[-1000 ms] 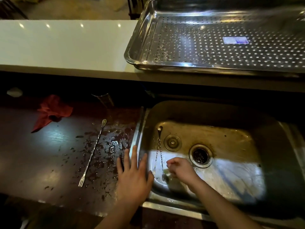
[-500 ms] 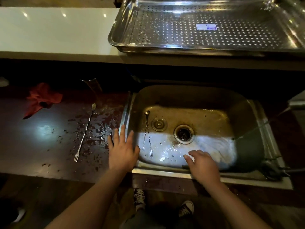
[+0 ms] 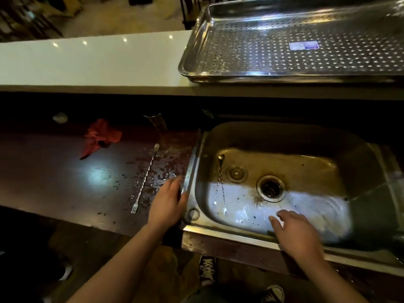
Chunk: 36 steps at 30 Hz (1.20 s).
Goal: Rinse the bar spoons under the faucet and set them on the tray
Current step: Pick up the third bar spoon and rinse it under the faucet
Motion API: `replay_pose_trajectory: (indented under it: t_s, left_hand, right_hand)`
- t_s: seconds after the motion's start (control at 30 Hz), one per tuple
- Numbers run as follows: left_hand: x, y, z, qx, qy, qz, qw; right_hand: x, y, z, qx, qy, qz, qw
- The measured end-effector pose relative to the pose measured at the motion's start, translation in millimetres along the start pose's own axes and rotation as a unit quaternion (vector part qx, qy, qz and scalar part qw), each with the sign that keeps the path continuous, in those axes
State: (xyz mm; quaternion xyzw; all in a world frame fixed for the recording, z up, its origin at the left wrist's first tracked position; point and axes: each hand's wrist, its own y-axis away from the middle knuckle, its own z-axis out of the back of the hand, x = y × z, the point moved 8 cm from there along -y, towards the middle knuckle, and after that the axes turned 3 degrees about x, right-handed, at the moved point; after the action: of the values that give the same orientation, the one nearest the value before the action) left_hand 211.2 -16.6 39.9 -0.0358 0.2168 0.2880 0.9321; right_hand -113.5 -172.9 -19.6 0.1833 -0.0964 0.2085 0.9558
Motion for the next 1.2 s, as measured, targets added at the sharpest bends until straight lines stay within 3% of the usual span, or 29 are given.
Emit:
replay_pose_trajectory:
  t_s: [0.17,0.3,0.4,0.5,0.97,1.2]
  left_hand:
    - [28,-11,26,-0.054,-0.055,0.045,0.996]
    - [64,-35,62,-0.119,-0.111,0.143,0.976]
    - [94,-50,66,-0.076,-0.099,0.245,0.962]
    - [108,-56,52,-0.015,-0.089,0.286,0.954]
    - [103,-69,49,0.004,-0.131,0.241,0.962]
    - [68,-56,60,-0.092,-0.064,0.144,0.983]
  right_hand:
    - [1,0,1,0.001,0.002,0.006,1.0]
    - [3,-1,0,0.005,-0.005,0.01,1.0]
    - [3,-2,-1,0.007,-0.01,0.009,1.0]
    - [1,-2,-2,0.008,-0.024,0.007,1.0]
    - [-2,-7,-8,0.016,-0.039,-0.003,0.999]
    - [-2,-7,-9,0.032,-0.041,-0.003,0.999]
